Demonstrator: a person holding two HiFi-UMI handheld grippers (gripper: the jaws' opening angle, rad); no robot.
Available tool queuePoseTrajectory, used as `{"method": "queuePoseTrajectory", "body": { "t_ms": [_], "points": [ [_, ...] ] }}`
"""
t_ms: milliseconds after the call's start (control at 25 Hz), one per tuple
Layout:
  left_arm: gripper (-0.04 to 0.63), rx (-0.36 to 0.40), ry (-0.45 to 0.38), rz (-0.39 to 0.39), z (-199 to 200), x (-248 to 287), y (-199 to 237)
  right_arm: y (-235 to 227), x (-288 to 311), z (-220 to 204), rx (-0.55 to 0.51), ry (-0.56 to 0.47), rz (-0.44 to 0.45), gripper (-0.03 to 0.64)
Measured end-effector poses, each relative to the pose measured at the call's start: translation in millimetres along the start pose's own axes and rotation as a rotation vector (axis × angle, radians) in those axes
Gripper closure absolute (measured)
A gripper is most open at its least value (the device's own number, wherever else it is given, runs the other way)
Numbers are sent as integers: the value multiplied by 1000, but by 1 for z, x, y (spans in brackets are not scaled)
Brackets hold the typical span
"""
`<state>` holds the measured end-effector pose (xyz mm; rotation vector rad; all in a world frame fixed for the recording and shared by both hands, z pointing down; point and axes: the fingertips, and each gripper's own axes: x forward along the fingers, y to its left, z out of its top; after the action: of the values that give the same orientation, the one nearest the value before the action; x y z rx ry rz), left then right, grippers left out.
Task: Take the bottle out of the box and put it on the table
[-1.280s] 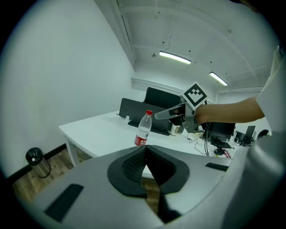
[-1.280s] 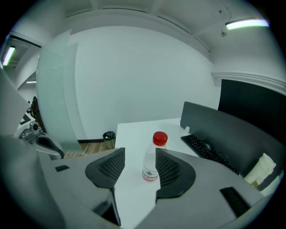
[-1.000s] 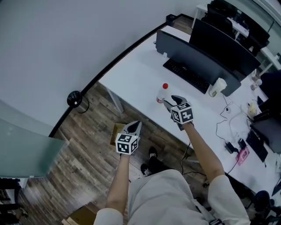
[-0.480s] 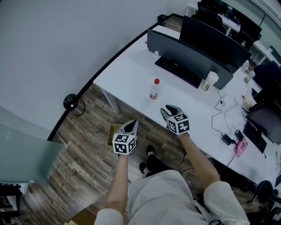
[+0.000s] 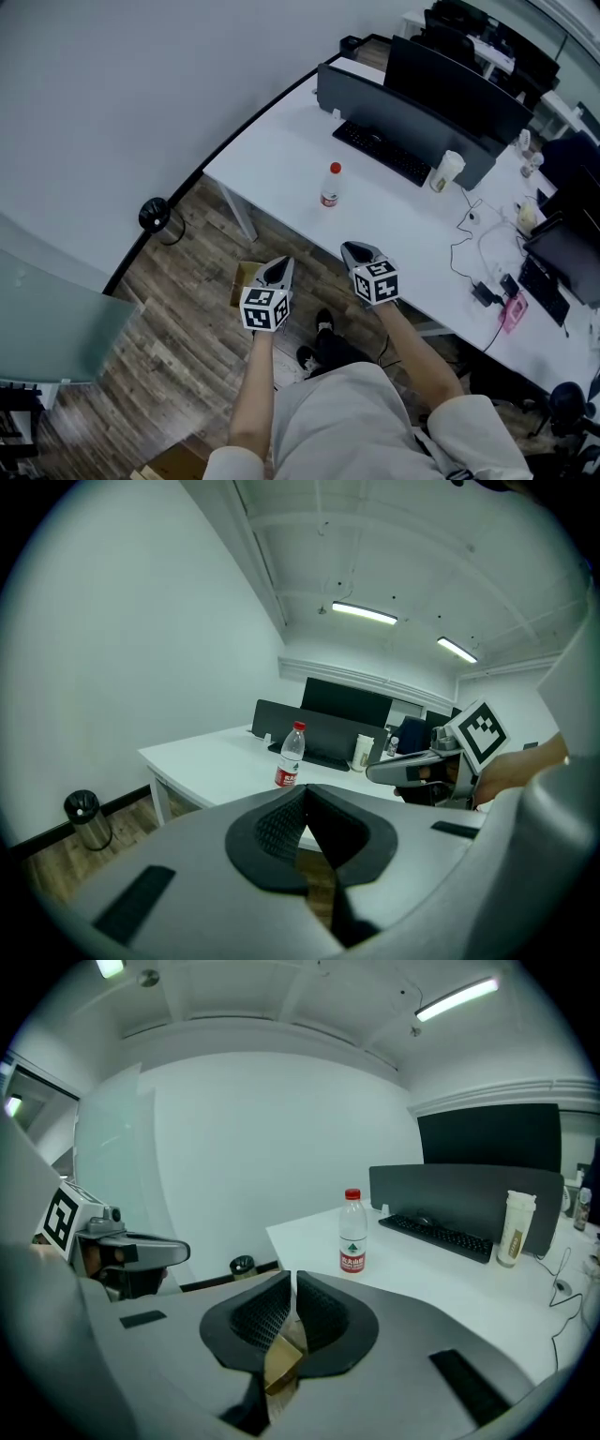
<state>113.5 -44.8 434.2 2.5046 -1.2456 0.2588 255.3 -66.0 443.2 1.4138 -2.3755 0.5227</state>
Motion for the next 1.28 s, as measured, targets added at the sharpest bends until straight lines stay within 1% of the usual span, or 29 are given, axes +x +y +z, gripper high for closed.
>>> {"method": "queuePoseTrajectory", "body": {
  "t_ms": [280, 720, 1280],
  "points": [
    [581, 3, -8, 3, -1, -4, -3, 4, -8, -7, -12, -3, -6, 577],
    [581, 15, -4, -9, 4, 3, -7, 1, -8, -4, -29, -10, -4, 577],
    [581, 19, -13, -1, 9, 0, 2, 9, -4, 4, -51, -25, 12, 578]
  ]
}}
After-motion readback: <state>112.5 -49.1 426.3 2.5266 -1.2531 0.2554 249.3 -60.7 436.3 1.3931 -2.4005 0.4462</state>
